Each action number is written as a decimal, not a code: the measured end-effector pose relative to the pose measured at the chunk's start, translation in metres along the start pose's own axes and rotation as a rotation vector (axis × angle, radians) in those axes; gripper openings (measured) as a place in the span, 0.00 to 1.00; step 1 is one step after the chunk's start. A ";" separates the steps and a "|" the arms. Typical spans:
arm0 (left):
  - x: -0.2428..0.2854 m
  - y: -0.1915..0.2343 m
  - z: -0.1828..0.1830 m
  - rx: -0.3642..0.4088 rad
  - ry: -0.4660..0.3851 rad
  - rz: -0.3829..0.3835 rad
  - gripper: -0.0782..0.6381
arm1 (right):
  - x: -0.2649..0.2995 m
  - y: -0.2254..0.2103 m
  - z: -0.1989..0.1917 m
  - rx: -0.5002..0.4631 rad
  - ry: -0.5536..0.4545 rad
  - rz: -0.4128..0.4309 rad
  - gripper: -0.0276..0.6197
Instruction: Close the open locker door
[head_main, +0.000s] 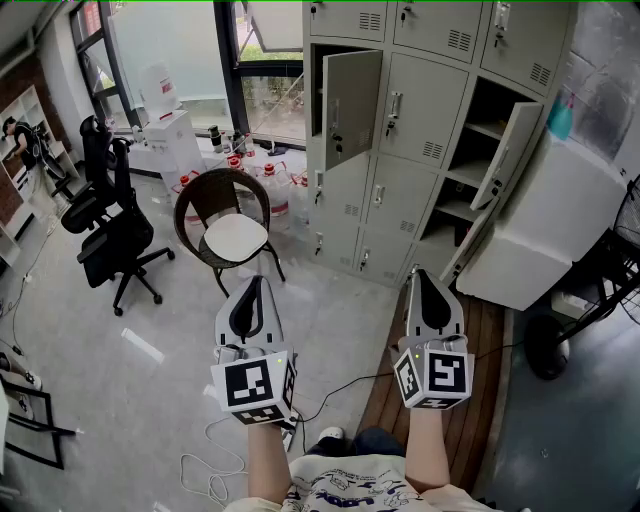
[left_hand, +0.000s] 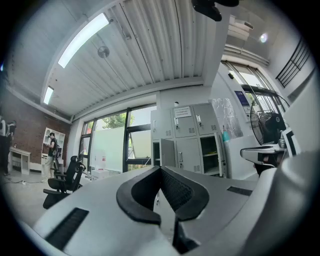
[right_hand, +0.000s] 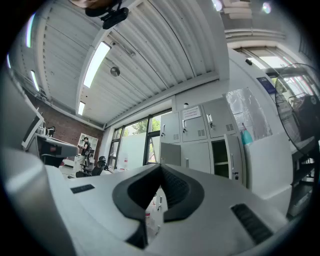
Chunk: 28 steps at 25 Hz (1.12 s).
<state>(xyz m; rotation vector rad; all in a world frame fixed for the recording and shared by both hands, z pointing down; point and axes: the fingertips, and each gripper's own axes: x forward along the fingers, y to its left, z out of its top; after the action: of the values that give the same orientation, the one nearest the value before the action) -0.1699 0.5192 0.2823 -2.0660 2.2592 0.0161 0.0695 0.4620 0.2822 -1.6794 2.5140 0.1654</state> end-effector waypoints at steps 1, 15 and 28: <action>-0.001 0.000 0.000 0.000 0.000 -0.001 0.11 | -0.001 0.001 -0.001 0.000 0.000 0.000 0.04; 0.009 0.007 -0.004 0.010 0.002 0.006 0.11 | 0.015 0.005 -0.006 0.005 -0.004 0.013 0.04; 0.021 0.042 -0.018 0.004 0.025 0.036 0.11 | 0.040 0.040 -0.012 0.024 -0.016 0.089 0.16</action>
<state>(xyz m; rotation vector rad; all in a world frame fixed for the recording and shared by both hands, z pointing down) -0.2146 0.5007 0.2972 -2.0342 2.3088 -0.0126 0.0167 0.4387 0.2888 -1.5524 2.5700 0.1557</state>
